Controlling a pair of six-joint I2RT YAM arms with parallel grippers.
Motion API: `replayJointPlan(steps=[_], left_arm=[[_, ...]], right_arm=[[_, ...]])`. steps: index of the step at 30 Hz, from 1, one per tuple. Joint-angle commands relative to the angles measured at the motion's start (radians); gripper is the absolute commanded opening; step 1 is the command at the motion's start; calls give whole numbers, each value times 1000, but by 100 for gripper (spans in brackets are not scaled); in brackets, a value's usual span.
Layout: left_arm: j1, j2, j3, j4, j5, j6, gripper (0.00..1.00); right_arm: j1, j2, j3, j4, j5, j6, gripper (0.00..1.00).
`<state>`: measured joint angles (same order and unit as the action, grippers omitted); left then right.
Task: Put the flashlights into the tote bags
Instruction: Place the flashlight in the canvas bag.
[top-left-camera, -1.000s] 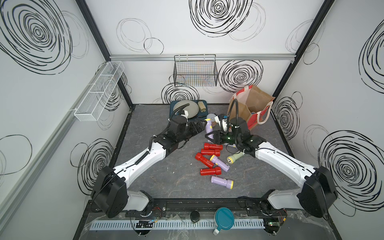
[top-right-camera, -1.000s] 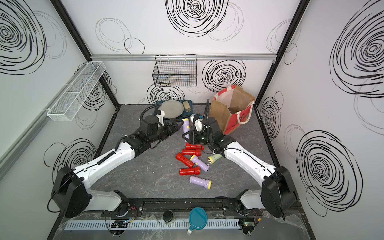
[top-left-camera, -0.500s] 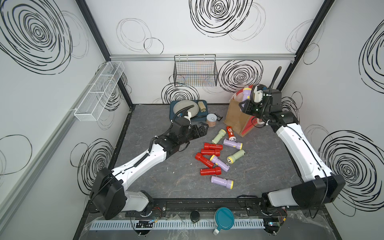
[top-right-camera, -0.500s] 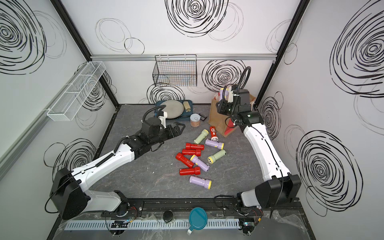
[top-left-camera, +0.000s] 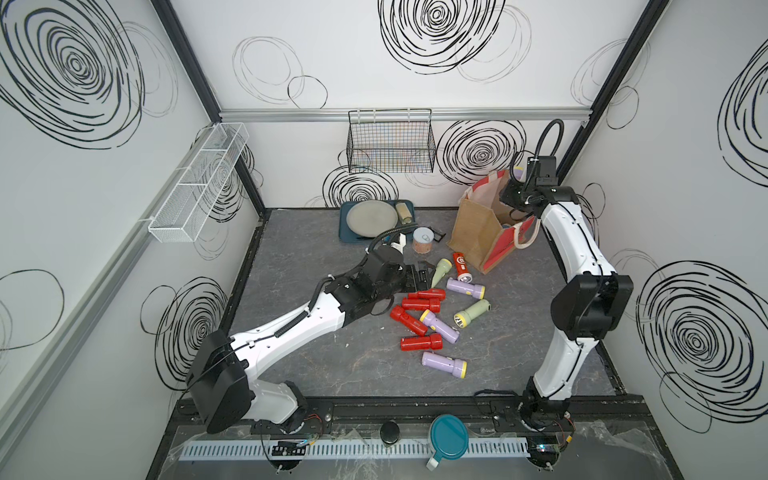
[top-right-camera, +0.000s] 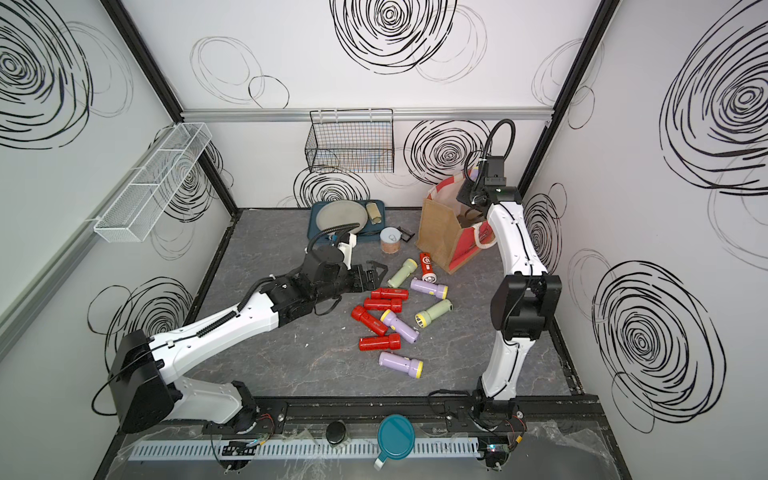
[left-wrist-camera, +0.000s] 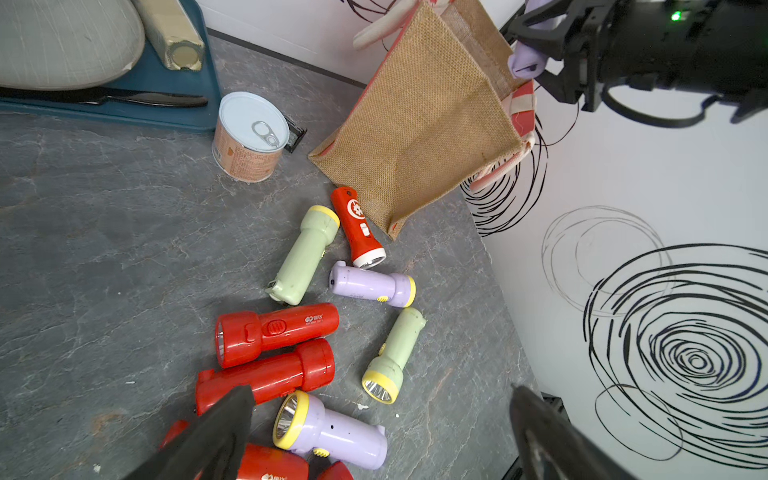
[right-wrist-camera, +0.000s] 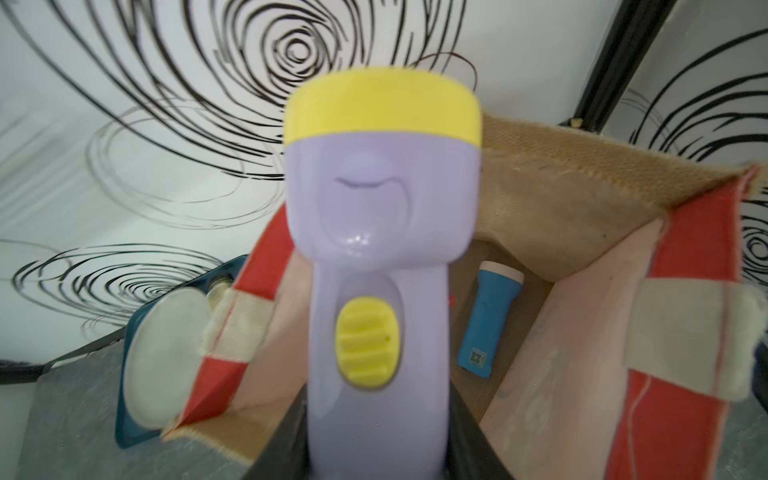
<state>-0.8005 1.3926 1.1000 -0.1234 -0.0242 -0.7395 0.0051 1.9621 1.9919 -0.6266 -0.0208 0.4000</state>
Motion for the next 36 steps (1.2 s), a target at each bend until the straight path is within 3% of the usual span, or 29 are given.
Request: replayJointPlan(steps=[1,6,16,21,28,36], left_arm=[[-11,14,47,12,-36,20,99],[-21,26,42,14,-52,23,99],[-31,57,41,26,-70,31,99],[-31,68,53,22,-72,40,99],[-17,72,61,21,-64,43,99],[1,62,43,39,-60,54,99]], right_arm=[[-20,67,77,-17,13,3,0],[-25,173,138,-47,10,-10,0],[-19,248,128,-56,37,-21,0],[-16,249,129,-61,53,-29,22],[8,203,133,-50,88,-48,61],[24,104,197,-107,87,-57,81]])
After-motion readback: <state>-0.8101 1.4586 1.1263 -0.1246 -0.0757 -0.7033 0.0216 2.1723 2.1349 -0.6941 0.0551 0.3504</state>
